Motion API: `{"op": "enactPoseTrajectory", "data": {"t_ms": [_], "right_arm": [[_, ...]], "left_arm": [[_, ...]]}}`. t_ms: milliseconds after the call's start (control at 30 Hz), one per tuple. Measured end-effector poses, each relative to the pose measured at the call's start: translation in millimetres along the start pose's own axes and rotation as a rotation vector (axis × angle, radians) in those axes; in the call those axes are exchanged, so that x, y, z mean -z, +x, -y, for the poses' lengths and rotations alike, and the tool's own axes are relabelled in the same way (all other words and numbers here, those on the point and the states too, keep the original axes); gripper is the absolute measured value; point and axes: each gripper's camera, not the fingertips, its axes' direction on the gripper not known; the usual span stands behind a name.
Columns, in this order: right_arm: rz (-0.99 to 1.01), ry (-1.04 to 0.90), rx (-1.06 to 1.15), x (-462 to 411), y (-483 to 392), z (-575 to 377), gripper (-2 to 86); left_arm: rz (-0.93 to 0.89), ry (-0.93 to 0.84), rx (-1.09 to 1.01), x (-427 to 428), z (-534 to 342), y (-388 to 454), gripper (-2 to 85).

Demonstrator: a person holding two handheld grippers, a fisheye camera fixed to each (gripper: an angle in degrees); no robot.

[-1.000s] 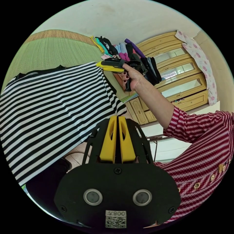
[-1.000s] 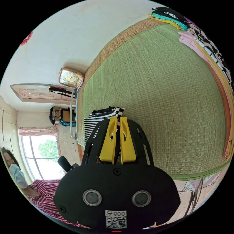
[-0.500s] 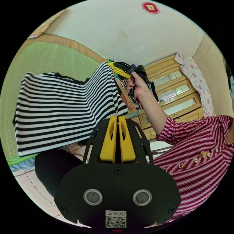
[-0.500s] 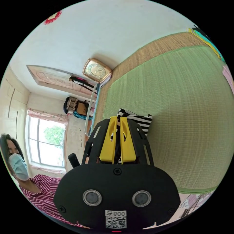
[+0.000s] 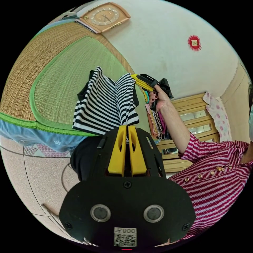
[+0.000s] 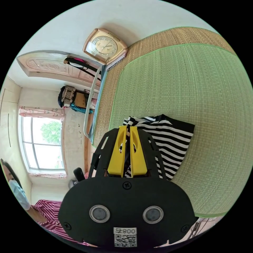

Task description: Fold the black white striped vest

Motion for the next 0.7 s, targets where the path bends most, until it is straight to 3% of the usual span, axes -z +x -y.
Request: {"op": "enactPoseTrajectory", "data": {"t_ms": [400,700], "right_arm": [[-0.114,-0.081,-0.035,-124,-37,34,2.0],[-0.071,-0.126,-0.078,-185,-40,48,2.6]], "left_arm": [[-0.034,0.011,0.141,42,17,-61,0.8],[-0.064,0.036,0.242,68,15,-91,0.7]]}}
